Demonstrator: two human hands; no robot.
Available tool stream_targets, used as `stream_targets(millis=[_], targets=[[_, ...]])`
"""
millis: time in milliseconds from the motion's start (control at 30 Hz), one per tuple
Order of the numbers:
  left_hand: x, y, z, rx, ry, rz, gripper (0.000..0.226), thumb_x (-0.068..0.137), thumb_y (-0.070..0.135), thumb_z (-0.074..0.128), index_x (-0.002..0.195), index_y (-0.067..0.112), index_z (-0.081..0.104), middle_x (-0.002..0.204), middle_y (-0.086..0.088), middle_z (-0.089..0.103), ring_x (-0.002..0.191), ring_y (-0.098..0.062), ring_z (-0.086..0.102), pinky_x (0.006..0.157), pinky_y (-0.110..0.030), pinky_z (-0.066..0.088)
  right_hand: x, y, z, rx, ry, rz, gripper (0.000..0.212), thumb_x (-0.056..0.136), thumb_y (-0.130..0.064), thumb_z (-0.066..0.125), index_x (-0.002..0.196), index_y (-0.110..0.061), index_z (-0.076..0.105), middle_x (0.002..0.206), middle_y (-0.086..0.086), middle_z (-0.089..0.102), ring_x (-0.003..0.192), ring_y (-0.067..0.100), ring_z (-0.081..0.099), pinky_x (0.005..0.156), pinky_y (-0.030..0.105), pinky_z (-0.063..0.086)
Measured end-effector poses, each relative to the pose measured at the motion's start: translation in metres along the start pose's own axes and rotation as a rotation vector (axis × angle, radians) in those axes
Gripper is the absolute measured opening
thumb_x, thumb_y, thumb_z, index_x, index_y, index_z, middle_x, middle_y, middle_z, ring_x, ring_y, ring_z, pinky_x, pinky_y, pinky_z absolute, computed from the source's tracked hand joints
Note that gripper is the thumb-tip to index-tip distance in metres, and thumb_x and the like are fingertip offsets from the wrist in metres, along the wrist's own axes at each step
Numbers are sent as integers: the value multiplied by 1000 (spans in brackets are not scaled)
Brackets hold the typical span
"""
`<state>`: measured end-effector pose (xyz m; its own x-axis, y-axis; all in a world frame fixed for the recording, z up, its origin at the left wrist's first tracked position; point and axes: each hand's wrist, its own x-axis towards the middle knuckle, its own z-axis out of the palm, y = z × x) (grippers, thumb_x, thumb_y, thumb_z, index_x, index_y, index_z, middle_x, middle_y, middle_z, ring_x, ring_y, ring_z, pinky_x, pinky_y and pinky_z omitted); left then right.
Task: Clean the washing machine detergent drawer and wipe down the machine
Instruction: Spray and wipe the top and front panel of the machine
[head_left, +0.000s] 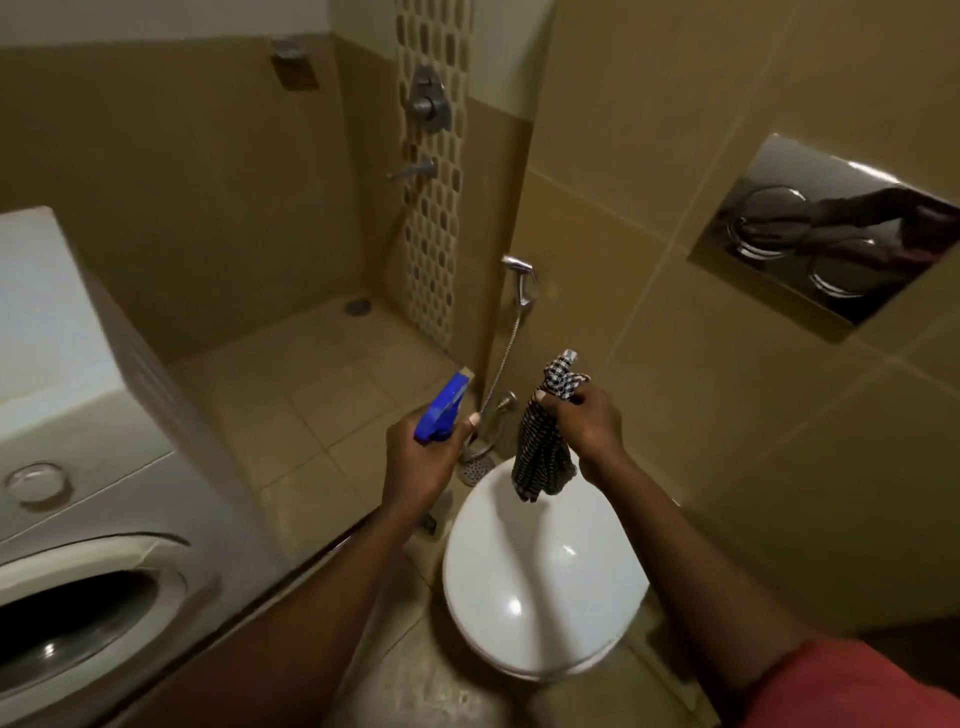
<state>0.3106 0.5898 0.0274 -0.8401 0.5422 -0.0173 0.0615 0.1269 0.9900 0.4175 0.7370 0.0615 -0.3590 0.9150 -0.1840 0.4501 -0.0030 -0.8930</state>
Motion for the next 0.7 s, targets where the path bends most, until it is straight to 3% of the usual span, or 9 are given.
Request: stream_targets(millis=[133,333,433,533,633,700], targets=[[1,-29,41,-26,-44,-81,40,77,28,83,84,-7,65,71,-9,57,66,-17,53,65,-28,46,26,46,-6,-24,31,91,14,80,-28,72,90,-19,70,92,2,69,91,24,64,83,37,51],[1,-71,79,5,-171,-108,44,75,29,84,60,10,48,55,1,40,52,-10,38,53,-18,37,47,106,2,-83,32,193,25,84,-31,68,101,-13,69,101,7,69,99,27,62,87,39,50],[0,-87,92,-2,-238,-107,45,78,24,83,57,18,44,51,5,38,51,-10,38,56,-21,39,52,131,3,-141,-34,216,25,86,-26,67,107,-12,69,107,9,70,103,27,62,90,39,50],[-2,-100,101,-5,-246,-152,37,78,14,82,58,23,52,49,10,48,50,-5,45,57,-18,43,52,153,4,-219,-101,229,26,87,-25,64,110,-13,67,110,10,69,105,27,62,88,34,49],[-2,-112,110,-18,-228,-157,22,78,13,82,69,7,62,58,-3,59,56,-9,55,61,-21,50,58,176,8,-466,-282,237,38,91,-31,58,124,-12,59,123,12,60,114,28,56,92,31,44],[-1,-117,114,8,-200,-170,18,77,11,82,81,3,67,65,-2,64,58,-6,59,63,-18,52,58,188,9,-700,-425,246,55,89,-42,55,134,-10,50,134,15,49,122,32,49,99,36,42]])
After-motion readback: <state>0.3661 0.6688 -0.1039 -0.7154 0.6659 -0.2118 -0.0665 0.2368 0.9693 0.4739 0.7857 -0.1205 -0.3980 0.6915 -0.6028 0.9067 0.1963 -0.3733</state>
